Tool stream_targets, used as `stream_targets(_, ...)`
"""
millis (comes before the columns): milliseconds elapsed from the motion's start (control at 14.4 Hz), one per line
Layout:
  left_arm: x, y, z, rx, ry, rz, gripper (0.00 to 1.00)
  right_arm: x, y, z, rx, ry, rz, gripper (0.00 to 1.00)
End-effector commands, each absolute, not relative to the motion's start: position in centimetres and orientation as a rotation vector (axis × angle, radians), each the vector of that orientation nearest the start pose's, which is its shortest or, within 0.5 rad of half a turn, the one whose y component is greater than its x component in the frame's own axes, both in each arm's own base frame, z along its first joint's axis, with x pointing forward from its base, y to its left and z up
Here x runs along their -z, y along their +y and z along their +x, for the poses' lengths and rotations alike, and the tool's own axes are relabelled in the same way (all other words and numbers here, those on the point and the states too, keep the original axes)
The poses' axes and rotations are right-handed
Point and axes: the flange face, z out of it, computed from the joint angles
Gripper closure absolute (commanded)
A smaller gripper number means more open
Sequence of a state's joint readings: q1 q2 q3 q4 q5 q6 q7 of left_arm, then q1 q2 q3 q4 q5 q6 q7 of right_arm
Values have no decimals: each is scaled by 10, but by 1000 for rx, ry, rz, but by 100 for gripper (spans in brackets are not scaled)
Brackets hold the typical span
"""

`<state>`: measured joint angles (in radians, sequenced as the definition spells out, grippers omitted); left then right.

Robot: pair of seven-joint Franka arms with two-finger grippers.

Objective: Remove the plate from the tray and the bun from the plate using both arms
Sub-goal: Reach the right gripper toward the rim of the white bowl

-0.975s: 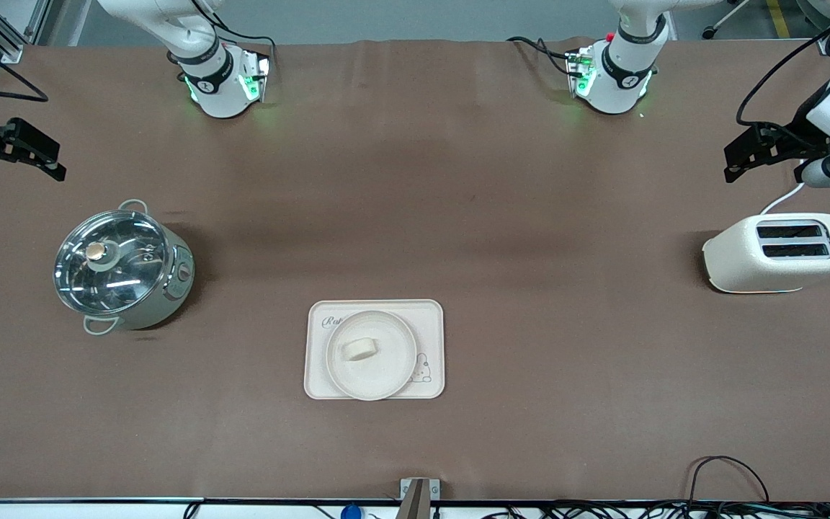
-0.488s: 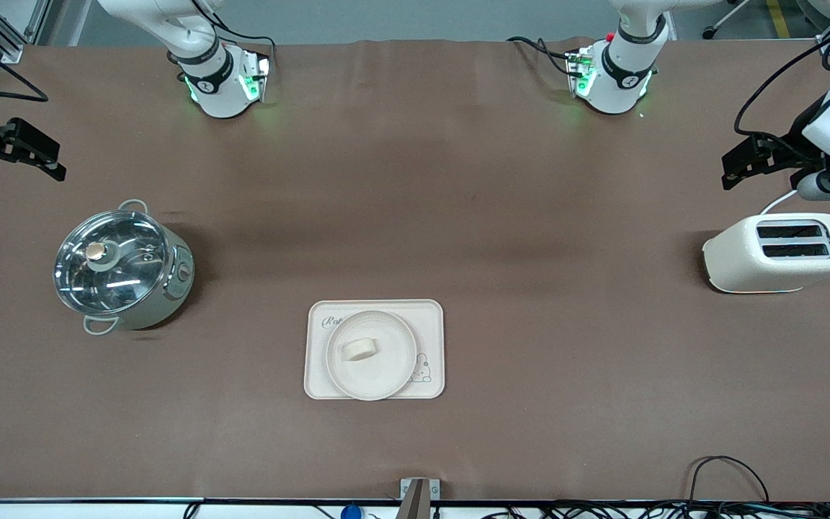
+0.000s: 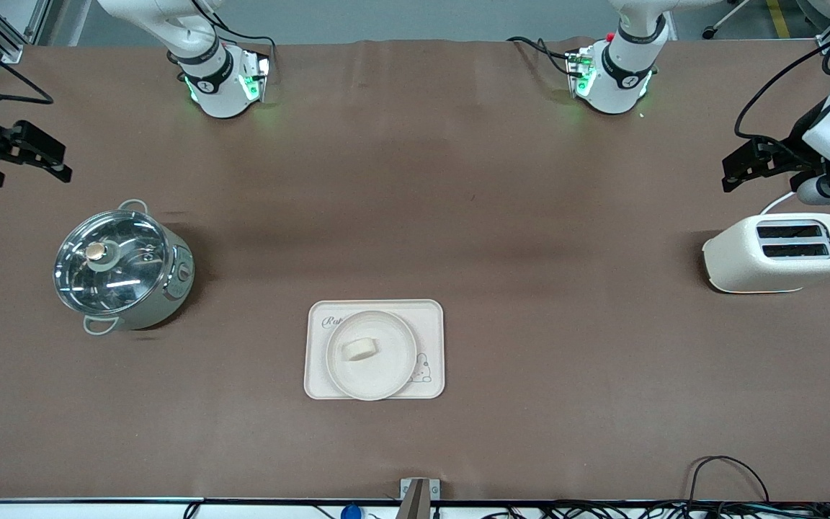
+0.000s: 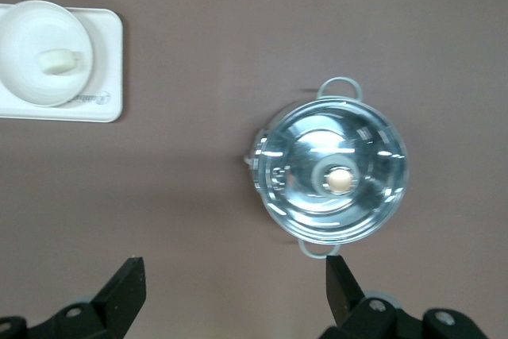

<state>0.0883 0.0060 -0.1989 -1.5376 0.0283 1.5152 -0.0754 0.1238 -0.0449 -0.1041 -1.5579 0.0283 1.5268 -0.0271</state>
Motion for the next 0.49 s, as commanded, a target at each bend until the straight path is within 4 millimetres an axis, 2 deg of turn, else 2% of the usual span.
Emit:
stream_targets(0, -637, -55, 549, -48, 74, -3110, 0, -617, 51, 560, -1, -31, -3085, 0)
stream_targets(139, -638, -55, 549, -45, 61, -3109, 0, -582, 86, 581, -22, -59, -3092, 0)
stream_targets(209, -639, -55, 549, -43, 59, -3109, 0, -556, 105, 593, -57, -80, -3084, 0)
stream_targets(418, -641, -53, 548, -38, 61, -3107, 0, -494, 142, 622, -80, -27, -2988, 0)
